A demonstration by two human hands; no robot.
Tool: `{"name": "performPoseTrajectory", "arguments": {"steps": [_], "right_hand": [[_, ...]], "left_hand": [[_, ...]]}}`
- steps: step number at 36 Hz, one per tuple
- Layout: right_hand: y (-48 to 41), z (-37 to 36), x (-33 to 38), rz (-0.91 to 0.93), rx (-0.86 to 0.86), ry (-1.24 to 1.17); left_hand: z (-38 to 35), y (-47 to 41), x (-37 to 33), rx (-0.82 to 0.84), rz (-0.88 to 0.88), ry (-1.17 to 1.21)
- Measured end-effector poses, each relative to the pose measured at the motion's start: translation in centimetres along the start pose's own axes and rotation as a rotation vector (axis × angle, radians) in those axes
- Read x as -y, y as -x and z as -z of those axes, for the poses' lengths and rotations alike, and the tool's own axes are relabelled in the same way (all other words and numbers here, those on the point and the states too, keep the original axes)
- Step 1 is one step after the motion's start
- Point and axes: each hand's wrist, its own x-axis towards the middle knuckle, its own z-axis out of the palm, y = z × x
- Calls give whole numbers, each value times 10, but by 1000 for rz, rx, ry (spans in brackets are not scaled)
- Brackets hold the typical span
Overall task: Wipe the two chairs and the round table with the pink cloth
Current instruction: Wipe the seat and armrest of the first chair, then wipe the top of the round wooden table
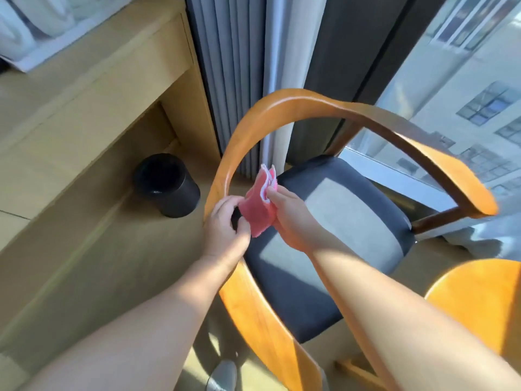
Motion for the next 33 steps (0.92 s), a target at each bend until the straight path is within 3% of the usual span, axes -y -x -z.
{"name": "performPoseTrajectory", "arguments": {"steps": [4, 7, 15, 21, 33], "right_hand": [[73, -3, 17, 10, -22, -193], [138, -12, 29, 81, -1, -251], [295, -29, 55, 145, -154, -121], [374, -22, 50, 269, -256, -75], [472, 22, 21, 375, -484, -110]], "left_hand": [[29, 25, -45, 204, -66, -21], [54, 53, -83, 340, 0, 85], [93, 124, -150, 505, -303, 55], [89, 170, -185, 711, -260, 258], [49, 238, -247, 854, -490, 124]]}}
